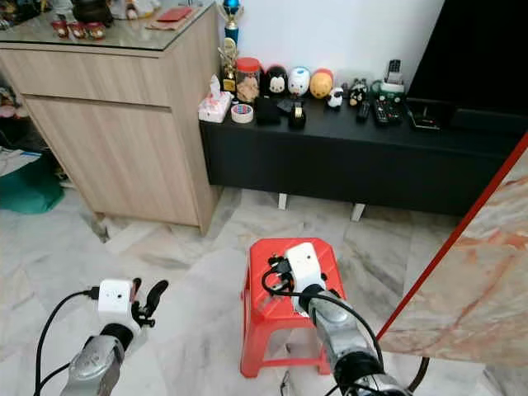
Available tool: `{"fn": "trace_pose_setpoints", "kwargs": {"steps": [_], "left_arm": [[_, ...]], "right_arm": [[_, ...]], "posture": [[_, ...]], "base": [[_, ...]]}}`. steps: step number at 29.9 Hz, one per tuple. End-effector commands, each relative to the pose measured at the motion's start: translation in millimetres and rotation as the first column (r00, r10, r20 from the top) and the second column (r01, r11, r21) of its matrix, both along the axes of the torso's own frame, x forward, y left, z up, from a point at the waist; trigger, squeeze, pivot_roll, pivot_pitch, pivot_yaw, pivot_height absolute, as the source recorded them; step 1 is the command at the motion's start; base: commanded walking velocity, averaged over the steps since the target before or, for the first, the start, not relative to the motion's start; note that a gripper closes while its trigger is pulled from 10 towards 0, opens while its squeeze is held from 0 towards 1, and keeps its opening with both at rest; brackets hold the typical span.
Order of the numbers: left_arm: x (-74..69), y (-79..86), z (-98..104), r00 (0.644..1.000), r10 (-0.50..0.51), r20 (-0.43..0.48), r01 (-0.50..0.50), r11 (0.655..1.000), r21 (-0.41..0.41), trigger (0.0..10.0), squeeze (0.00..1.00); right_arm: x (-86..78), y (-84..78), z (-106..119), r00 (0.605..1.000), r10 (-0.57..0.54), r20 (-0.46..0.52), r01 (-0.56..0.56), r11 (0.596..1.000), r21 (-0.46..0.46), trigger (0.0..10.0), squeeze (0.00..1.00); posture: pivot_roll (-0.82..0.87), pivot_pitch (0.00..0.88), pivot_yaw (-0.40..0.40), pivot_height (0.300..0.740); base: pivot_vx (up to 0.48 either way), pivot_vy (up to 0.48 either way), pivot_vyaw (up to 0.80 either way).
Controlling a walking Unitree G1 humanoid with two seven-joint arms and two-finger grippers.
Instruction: Hang keys on a hook
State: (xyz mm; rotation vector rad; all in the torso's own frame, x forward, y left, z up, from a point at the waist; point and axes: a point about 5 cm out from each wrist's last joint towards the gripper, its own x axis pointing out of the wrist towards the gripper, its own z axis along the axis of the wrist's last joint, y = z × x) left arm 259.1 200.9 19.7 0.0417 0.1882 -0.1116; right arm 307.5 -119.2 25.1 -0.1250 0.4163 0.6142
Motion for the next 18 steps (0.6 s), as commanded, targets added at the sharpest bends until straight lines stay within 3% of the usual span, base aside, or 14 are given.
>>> {"fn": "trace_pose_setpoints", "kwargs": {"steps": [1, 4, 7, 18], "left_arm": [[1.6, -1.8, 1, 0.999, -0.034, -0.01, 0.034, 0.999, 0.0, 10.0, 0.0], [2.3, -3.9, 2, 0.997, -0.075, -0.021, 0.075, 0.997, -0.005, 10.0, 0.0], [2.3, -8.2, 4, 0.992, -0.126, -0.024, 0.126, 0.992, -0.002, 10.0, 0.0], [11.9, -19.9, 29, 0.98, -0.186, 0.064, 0.186, 0.983, 0.013, 10.0, 0.0]], "right_arm": [[2.7, -1.2, 3, 0.999, 0.043, -0.017, -0.044, 0.999, -0.025, 10.0, 0.0], [7.0, -2.8, 6, 0.999, 0.052, -0.013, -0.052, 0.998, -0.04, 10.0, 0.0], [18.3, -2.3, 17, 1.0, -0.01, -0.004, 0.01, 0.999, -0.037, 10.0, 0.0], [43.5, 20.0, 68, 0.991, -0.059, 0.121, 0.045, 0.992, 0.121, 10.0, 0.0]], "posture": [[0.09, 0.0, -0.059, 0.74], [0.09, 0.0, -0.06, 0.74], [0.09, 0.0, -0.059, 0.74], [0.1, 0.0, -0.069, 0.74]], "base": [[0.0, 0.0, 0.0], [0.0, 0.0, 0.0], [0.0, 0.0, 0.0], [0.0, 0.0, 0.0]]}}
